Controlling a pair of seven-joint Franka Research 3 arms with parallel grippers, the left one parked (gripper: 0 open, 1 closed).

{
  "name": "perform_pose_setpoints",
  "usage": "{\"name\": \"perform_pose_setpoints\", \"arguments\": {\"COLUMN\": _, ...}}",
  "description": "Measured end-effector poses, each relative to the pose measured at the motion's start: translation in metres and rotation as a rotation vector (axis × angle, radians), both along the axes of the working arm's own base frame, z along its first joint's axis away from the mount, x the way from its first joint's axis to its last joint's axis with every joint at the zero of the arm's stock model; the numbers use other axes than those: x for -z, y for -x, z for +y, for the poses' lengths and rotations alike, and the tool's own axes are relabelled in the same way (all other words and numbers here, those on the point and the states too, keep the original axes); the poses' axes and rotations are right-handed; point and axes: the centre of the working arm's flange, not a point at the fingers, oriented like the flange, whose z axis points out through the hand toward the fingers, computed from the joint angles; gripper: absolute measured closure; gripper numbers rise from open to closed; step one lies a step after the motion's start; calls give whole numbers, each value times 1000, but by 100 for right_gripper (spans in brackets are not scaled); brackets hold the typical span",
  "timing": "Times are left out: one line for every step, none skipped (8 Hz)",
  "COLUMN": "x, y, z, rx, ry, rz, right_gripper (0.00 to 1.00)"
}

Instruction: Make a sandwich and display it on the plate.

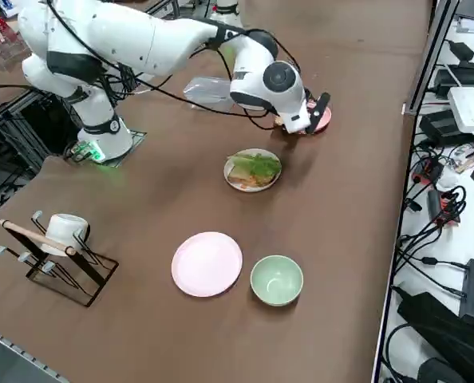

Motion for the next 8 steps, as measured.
{"name": "perform_pose_setpoints", "arguments": {"x": 8, "y": 3, "z": -1, "rx": 0, "ry": 4, "rz": 14, "right_gripper": 3}}
{"name": "perform_pose_setpoints", "arguments": {"x": 16, "y": 7, "z": -4, "rx": 1, "ry": 11, "rz": 29, "right_gripper": 3}}
{"name": "perform_pose_setpoints", "arguments": {"x": 25, "y": 11, "z": -6, "rx": 0, "ry": 18, "rz": 43, "right_gripper": 4}}
{"name": "perform_pose_setpoints", "arguments": {"x": 32, "y": 15, "z": -7, "rx": -4, "ry": 25, "rz": 55, "right_gripper": 5}}
{"name": "perform_pose_setpoints", "arguments": {"x": 37, "y": 18, "z": -4, "rx": -11, "ry": 30, "rz": 64, "right_gripper": 5}}
{"name": "perform_pose_setpoints", "arguments": {"x": 40, "y": 20, "z": 1, "rx": -17, "ry": 36, "rz": 64, "right_gripper": 6}}
{"name": "perform_pose_setpoints", "arguments": {"x": 41, "y": 20, "z": 7, "rx": -22, "ry": 38, "rz": 58, "right_gripper": 8}}
{"name": "perform_pose_setpoints", "arguments": {"x": 41, "y": 21, "z": 12, "rx": -28, "ry": 39, "rz": 56, "right_gripper": 15}}
